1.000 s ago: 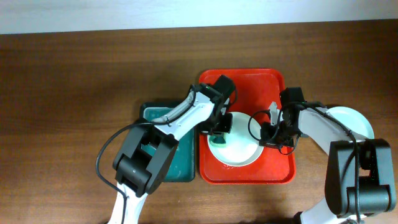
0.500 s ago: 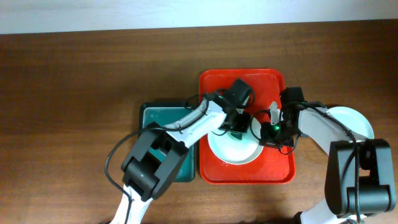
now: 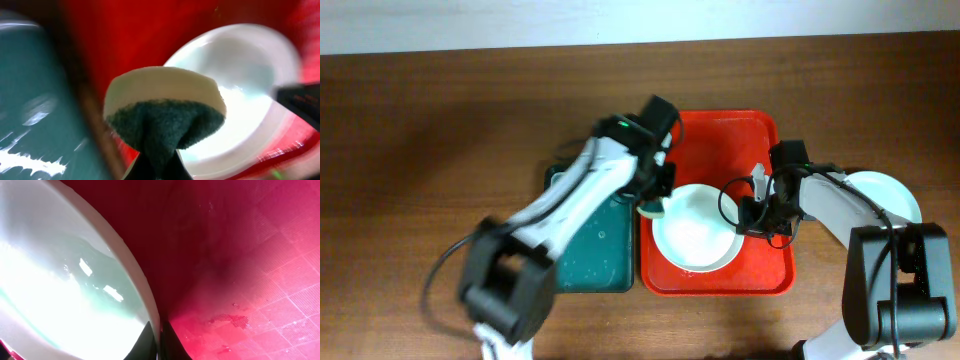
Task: Clean dirty plates on tray and stack at the side
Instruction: 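Return the sponge to the water tray with the left gripper, then lift the white plate with the right gripper and tilt it over the water tray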
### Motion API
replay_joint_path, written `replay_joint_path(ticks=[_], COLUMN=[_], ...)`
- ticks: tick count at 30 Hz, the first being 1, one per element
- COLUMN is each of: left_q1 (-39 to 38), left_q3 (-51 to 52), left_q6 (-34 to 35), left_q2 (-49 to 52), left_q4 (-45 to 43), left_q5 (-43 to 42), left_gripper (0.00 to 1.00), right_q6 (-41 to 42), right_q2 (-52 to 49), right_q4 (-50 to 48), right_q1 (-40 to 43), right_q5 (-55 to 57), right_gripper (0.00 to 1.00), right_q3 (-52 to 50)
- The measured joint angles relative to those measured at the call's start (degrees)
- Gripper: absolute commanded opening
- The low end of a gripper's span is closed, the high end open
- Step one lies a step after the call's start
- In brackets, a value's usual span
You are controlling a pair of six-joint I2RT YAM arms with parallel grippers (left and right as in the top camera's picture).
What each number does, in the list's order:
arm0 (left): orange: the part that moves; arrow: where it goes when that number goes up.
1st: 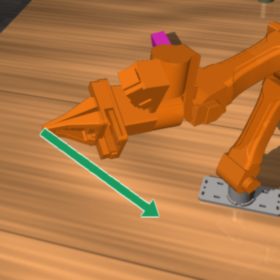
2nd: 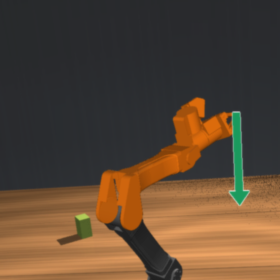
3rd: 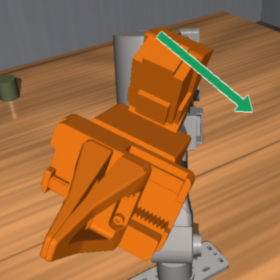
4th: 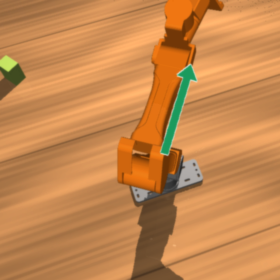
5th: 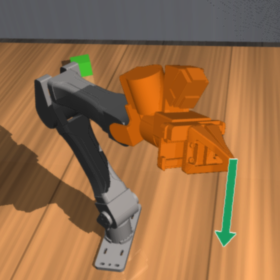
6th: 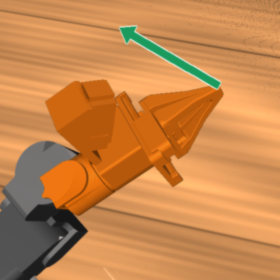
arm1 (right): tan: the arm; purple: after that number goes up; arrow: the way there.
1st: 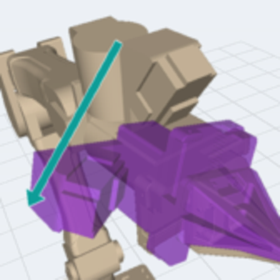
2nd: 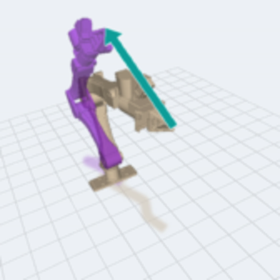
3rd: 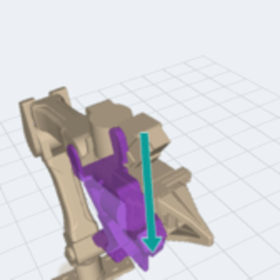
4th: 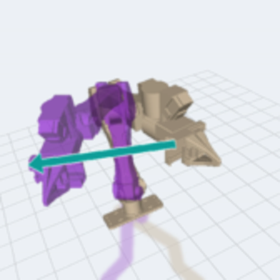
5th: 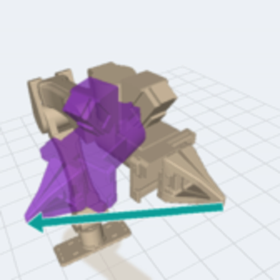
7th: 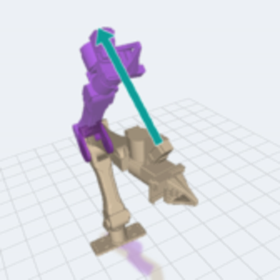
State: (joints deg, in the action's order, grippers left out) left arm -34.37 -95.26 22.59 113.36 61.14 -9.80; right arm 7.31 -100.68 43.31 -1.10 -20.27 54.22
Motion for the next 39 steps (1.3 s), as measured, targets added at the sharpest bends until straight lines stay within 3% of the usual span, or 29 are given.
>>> replay_joint_path(ticks=[3, 6, 13, 17, 22, 26, 27, 28, 34, 39], left_q1=[2.32, 4.90, 6.23, 6.23, 6.23, 7.74, 8.96, 10.29, 21.86, 29.79], left_q3=[-1.70, -1.81, 19.67, 25.31, 22.21, 16.35, 14.58, 13.18, 10.10, 9.94], left_q6=[-0.55, -0.55, -0.13, 0.98, 1.38, 1.44, 1.44, 1.42, 1.44, 1.46], left_q2=[-8.90, -11.26, -9.25, -8.79, -9.27, -13.97, -16.22, -18.25, -30.95, -40.06], left_q4=[5.90, 10.75, -4.94, -8.87, -5.01, -0.02, 1.25, 2.60, 7.02, 8.79], left_q5=[5.25, 11.28, 14.75, 14.64, 14.12, 13.70, 13.70, 13.60, 13.46, 13.51], left_gripper=[0.00, 0.00, 0.05, 0.35, 0.59, 0.68, 0.80, 1.00, 0.99, 0.99], right_q6=[0.00, -0.04, 0.00, -0.02, -0.02, 0.13, 0.13, 0.17, 0.50, 7.82], right_q2=[0.00, 0.00, 0.00, 0.00, 0.00, 1.01, 2.12, 3.23, 6.25, 6.56], right_q4=[0.00, 0.00, 0.37, 0.42, 3.04, 11.32, 13.51, 16.24, 26.08, 16.72], right_q1=[0.00, 0.00, 0.00, 0.00, 0.00, 0.00, 0.00, -0.07, -5.79, -22.73], right_q5=[0.00, 0.00, 0.07, 0.11, 0.55, 2.51, 3.06, 3.50, 4.81, 6.10], right_gripper=[0.04, 0.04, 0.05, 0.04, 0.04, 0.04, 0.04, 0.04, 0.04, 0.04], right_q3=[0.00, 0.00, 0.07, 0.07, 0.37, 2.99, 4.59, 6.62, 21.11, 24.33])
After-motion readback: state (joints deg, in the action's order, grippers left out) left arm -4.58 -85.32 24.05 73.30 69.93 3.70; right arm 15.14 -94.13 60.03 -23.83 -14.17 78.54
